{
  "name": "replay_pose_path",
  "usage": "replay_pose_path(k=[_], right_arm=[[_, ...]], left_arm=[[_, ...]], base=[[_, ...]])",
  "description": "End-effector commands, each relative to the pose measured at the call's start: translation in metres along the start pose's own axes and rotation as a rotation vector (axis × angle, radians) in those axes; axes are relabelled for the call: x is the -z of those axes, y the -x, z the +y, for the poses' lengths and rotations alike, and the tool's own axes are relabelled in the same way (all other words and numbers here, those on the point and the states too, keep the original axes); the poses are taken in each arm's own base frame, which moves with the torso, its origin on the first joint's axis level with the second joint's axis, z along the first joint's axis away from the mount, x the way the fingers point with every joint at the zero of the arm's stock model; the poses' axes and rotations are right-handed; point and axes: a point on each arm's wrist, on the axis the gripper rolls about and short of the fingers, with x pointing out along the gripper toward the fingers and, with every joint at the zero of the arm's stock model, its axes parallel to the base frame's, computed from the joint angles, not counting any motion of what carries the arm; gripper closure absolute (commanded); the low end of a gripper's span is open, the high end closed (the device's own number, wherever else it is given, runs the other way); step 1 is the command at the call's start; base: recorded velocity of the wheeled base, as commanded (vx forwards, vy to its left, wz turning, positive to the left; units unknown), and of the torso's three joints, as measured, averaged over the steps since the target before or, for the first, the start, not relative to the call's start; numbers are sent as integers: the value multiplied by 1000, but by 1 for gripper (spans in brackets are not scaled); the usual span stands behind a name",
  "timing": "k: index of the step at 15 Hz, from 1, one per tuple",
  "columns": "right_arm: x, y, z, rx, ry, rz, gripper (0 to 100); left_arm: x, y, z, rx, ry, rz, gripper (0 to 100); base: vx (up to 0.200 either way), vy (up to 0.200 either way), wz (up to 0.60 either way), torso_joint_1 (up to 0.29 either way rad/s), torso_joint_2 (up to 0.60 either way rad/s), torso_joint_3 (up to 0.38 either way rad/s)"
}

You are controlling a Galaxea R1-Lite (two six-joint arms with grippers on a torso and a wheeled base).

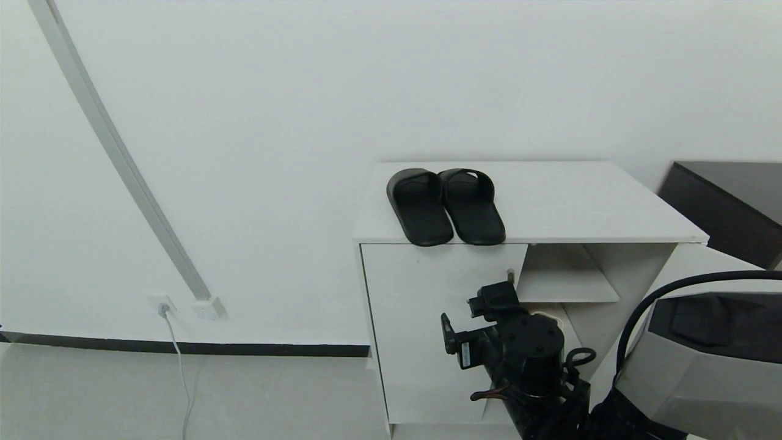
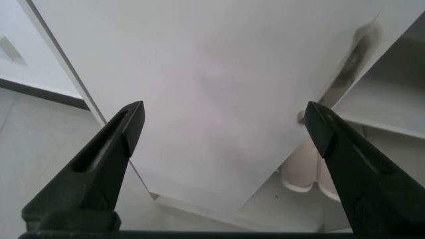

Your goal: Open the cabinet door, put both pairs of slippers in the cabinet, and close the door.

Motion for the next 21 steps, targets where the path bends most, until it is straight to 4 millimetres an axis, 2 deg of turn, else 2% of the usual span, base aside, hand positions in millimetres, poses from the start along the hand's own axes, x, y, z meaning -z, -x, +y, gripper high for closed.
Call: replay_pose_path(k=[1, 10, 16, 21], right_arm=[[0, 0, 0, -1, 1, 0, 0], [-2, 1, 0, 0, -4, -7, 0], [-5, 2, -1, -2, -11, -19, 0], [-19, -6, -11, 0, 11, -119, 0]], left_arm=[[0, 0, 0, 1, 0, 0, 100], [0, 0, 0, -1, 2, 0, 100], [0, 0, 0, -1, 0, 0, 100], [0, 0, 0, 4, -3, 0, 100]], base=[[0, 0, 0, 227, -549, -320], [0, 0, 0, 245, -557, -316], [0, 0, 0, 175, -379, -209], [0, 0, 0, 62, -134, -68]])
